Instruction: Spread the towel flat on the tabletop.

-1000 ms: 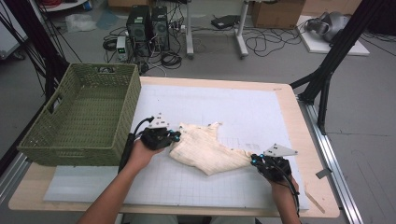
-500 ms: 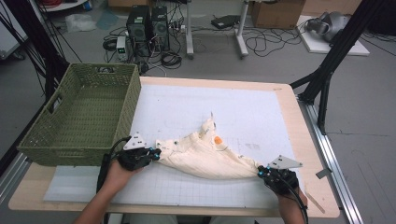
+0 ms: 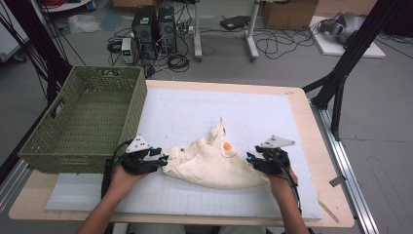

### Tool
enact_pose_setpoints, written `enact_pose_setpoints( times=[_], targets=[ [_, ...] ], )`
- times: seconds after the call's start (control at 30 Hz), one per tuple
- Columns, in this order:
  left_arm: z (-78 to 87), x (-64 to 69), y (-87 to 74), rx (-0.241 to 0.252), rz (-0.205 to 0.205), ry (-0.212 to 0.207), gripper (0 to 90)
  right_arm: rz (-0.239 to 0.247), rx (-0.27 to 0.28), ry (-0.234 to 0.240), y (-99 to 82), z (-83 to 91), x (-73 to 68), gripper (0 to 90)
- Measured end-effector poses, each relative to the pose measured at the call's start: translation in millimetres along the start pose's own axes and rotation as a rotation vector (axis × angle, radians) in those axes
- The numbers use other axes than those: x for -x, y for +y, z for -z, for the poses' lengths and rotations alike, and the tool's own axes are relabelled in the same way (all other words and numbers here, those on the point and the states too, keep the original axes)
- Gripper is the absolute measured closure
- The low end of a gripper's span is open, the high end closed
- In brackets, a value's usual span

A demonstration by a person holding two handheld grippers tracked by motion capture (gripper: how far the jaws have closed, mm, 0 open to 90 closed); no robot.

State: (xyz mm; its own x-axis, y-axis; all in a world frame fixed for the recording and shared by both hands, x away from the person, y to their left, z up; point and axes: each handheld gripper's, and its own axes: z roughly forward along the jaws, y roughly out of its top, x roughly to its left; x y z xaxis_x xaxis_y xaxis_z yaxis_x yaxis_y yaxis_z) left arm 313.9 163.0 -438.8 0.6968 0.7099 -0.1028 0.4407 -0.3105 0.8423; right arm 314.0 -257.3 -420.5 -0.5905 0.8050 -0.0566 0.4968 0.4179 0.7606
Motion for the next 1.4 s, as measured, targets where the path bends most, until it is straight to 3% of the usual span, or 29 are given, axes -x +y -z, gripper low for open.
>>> enact_pose_setpoints(
  times=[0.13,0.23,0.3,0.4,0.5,0.7,0.8,0.87,0.97,1.03,1.07,1.13,1.17,1.23,1.27,1.4],
  targets=[
    [-8.0,-2.9,4.2,0.001,0.016,0.009,49.6,-0.001,-0.015,0.067,12.8,-29.4,-8.1,55.7],
    [-12.8,-3.2,6.0,-0.011,0.013,0.008,49.6,-0.034,-0.032,0.112,15.4,-43.8,-10.6,58.6],
    [-17.1,-3.2,7.1,-0.026,0.005,0.014,49.6,-0.024,-0.071,0.131,14.6,-50.8,-12.6,66.0],
    [-20.9,-3.1,9.2,-0.040,-0.002,0.014,49.1,0.009,-0.074,0.134,14.9,-49.3,-15.0,85.4],
    [-24.6,-3.1,10.7,-0.052,-0.005,0.018,48.7,0.080,-0.101,0.025,14.5,-42.5,-18.6,86.7],
    [-30.0,-4.6,9.8,-0.067,0.002,0.040,47.4,0.075,-0.149,-0.101,-5.4,-16.3,-9.9,86.6],
    [-34.7,-2.2,9.6,-0.086,-0.009,0.028,46.7,0.071,-0.155,-0.119,-17.1,-3.0,-7.6,86.5],
    [-38.8,1.6,10.2,-0.094,-0.027,0.034,45.3,0.055,-0.155,-0.108,-22.0,3.1,-6.5,84.7],
    [-43.2,5.3,14.4,-0.102,-0.038,0.020,45.0,0.008,-0.111,-0.090,-23.0,8.3,-0.7,72.9],
    [-47.4,10.5,17.3,-0.125,-0.085,0.022,48.4,-0.033,-0.067,-0.096,-20.4,9.8,5.5,62.9],
    [-48.8,12.5,19.0,-0.128,-0.104,0.006,52.7,-0.049,-0.050,-0.097,-18.8,9.7,9.1,61.1],
    [-51.5,15.9,23.0,-0.143,-0.130,-0.001,70.5,-0.084,-0.037,-0.092,-15.4,5.8,15.2,55.0],
    [-53.1,17.8,25.0,-0.148,-0.151,0.014,81.8,-0.093,-0.037,-0.086,-13.9,2.5,17.5,53.6],
    [-56.1,18.1,29.2,-0.160,-0.168,0.039,83.8,-0.105,-0.031,-0.076,-11.8,-6.4,20.9,51.0],
    [-57.8,16.4,32.2,-0.153,-0.171,0.076,84.2,-0.112,-0.032,-0.071,-11.2,-10.1,22.1,49.9],
    [-62.6,4.6,41.5,-0.132,-0.131,0.130,84.4,-0.128,-0.050,-0.042,-8.4,-31.0,21.9,49.6]
  ],
)
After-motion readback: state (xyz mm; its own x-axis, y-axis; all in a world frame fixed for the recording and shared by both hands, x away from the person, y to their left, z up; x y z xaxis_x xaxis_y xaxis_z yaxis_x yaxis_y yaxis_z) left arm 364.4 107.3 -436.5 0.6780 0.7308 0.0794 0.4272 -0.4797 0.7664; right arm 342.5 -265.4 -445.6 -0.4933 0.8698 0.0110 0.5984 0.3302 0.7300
